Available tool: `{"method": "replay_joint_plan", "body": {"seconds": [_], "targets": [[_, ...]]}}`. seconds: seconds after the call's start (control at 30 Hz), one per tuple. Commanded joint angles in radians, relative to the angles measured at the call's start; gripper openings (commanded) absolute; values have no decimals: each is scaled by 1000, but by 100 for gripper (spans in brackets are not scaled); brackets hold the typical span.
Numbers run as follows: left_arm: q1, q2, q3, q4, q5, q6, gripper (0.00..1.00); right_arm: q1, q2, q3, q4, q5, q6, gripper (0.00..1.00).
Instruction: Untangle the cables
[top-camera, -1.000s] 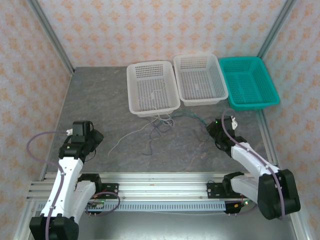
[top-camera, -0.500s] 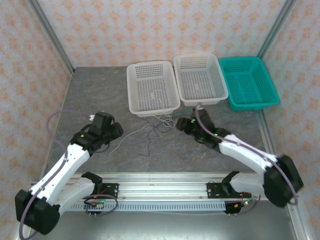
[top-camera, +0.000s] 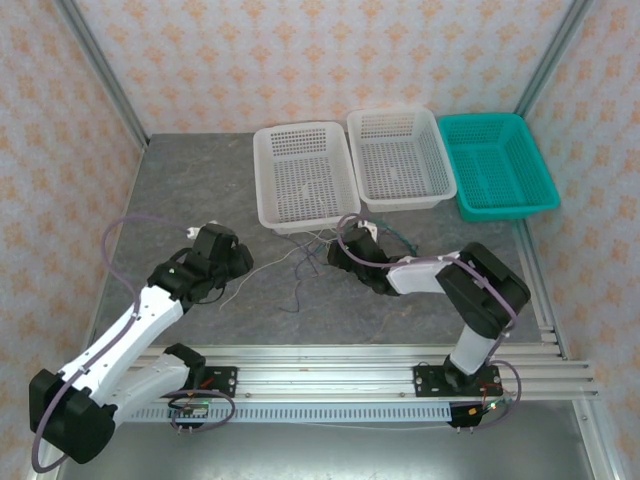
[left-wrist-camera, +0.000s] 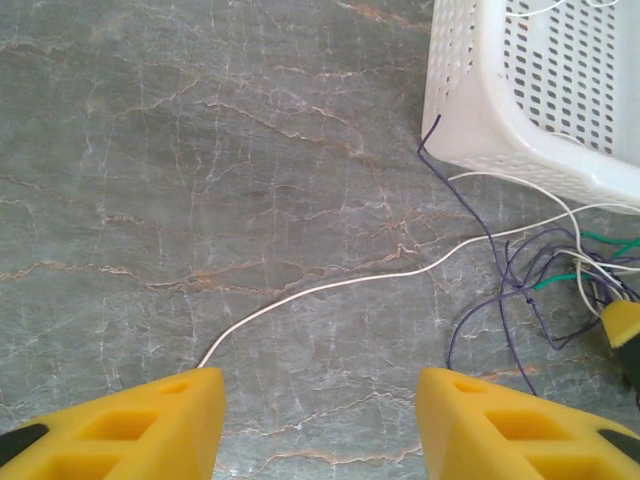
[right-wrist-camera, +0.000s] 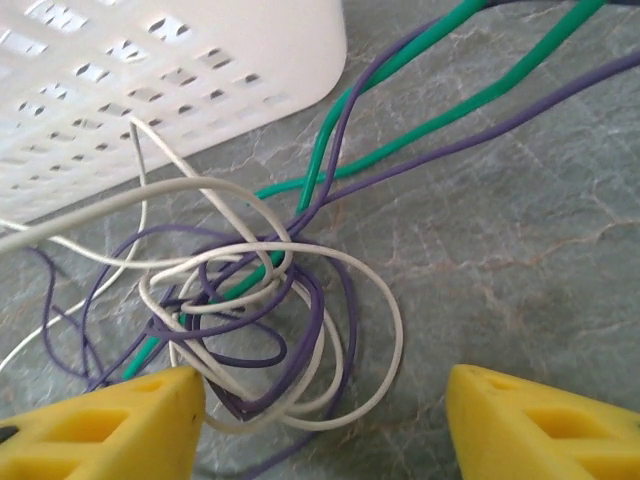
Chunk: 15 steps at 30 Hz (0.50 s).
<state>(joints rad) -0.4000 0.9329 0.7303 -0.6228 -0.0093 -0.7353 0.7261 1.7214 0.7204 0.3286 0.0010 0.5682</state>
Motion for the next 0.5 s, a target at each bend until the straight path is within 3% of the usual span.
{"method": "replay_joint_plan", "body": {"seconds": [0.0, 0.1, 0.2, 0.3, 0.37, 0.47], "targets": [[-9, -17, -7, 4, -37, 11, 55, 6, 35, 9, 109, 29, -24, 52], [-10, -22, -6, 10, -32, 30, 56, 5, 25, -38, 132, 44, -44, 20], [-9, -29, -5, 52, 15, 71, 57, 6, -40, -107, 146, 62, -77, 4], [-9, -39, -10, 136, 116, 127, 62, 5, -138, -169, 146, 40, -158, 0], [-21, -49, -23, 212, 197, 170, 71, 5, -224, -202, 111, 2, -252, 0], [-74, -65, -32, 285, 222, 254, 76, 4, -334, -223, 48, -56, -407, 0]]}}
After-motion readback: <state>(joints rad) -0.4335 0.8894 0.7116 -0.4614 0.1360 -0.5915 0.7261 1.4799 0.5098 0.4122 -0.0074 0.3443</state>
